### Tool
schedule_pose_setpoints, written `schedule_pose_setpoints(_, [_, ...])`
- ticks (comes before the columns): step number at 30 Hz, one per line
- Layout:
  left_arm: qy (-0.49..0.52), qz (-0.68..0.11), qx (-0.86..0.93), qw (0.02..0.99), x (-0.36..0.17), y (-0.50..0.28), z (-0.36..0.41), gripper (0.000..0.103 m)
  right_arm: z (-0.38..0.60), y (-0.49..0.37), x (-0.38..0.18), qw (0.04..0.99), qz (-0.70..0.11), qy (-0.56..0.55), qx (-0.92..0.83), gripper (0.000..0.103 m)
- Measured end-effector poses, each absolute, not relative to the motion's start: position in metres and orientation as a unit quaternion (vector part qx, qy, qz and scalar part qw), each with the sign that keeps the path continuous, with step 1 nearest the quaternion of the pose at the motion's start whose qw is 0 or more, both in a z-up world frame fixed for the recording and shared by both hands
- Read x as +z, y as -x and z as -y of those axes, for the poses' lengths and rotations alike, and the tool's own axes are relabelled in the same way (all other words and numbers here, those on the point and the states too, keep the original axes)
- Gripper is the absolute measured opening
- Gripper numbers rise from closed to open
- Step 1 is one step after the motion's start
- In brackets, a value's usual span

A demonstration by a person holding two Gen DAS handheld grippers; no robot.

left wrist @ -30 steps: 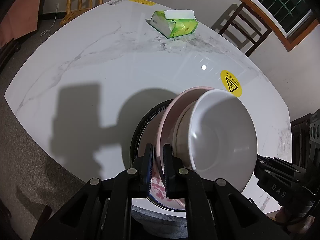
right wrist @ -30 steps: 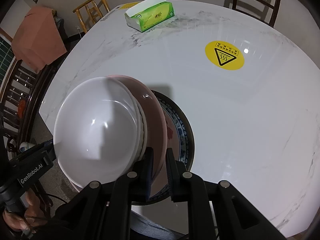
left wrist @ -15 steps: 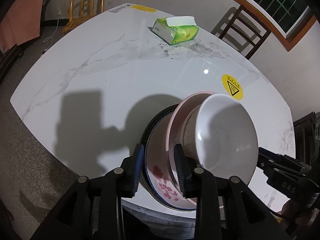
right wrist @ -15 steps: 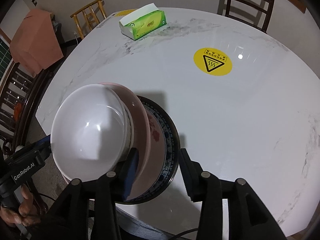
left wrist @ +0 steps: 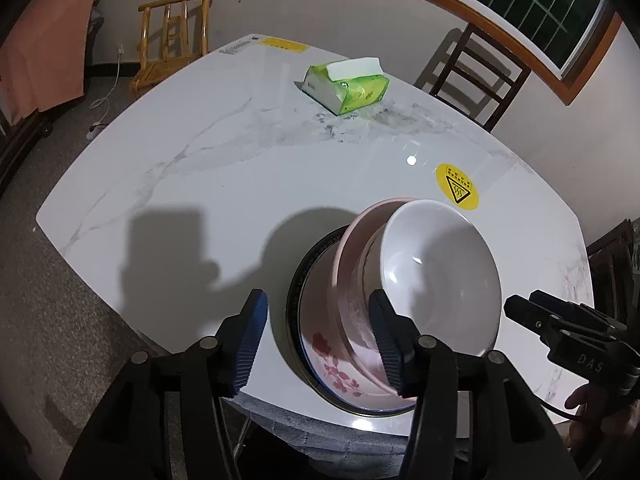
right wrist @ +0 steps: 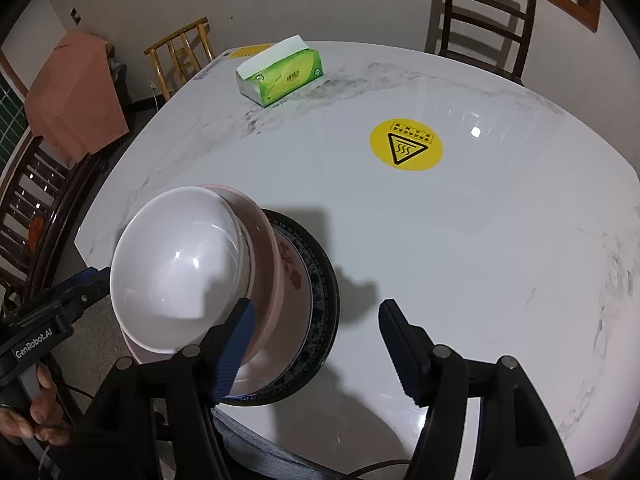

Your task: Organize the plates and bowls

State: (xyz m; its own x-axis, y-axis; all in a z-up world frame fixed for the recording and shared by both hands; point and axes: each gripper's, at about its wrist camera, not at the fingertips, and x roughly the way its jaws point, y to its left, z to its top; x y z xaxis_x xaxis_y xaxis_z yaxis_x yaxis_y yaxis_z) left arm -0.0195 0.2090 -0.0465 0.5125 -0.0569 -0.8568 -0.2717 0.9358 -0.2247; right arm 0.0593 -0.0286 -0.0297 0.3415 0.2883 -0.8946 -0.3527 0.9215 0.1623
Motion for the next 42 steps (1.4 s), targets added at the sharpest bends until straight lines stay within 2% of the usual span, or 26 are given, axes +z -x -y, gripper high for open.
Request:
schedule_pose_setpoints(4, [0.164,-0.477,0.059,0.862,-0.041,0.030,-0.206,0.055,0.033,-0.051,-0.027,0.826,-0.527,0.034,0.198,0.076])
schedule_pose_setpoints(7, [0.159,-0.465,0.058,0.869,-0.035,0.039,-0.201,0.057,0.037,-0.044,-0.023,0.833,-0.514,0.039,0.201,0.078])
schedule_pose_setpoints(11, [0.144,-0.437,0.062,0.886,-0.025,0.052,-0.193,0.068,0.041,-0.033,-0.017,0.841,-0.497,0.035,0.212,0.081])
schedule_pose_setpoints(20, [0.087,-0.395,0.102,0.909,-0.018,0.085,-0.166,0.073,0.041,0.008,-0.015,0.856,-0.447,0.038,0.258,0.084])
schedule_pose_setpoints(28, [0.065,-0.386,0.118,0.913,-0.021,0.087,-0.143,0.082,0.038,0.035,-0.017,0.869,-0.411,0.062,0.270,0.092])
schedule_pose_setpoints(42, [0.062,-0.402,0.127,0.905,-0.036,0.082,-0.129,0.084,0.033,0.044,-0.029,0.863,-0.421,0.060,0.272,0.092])
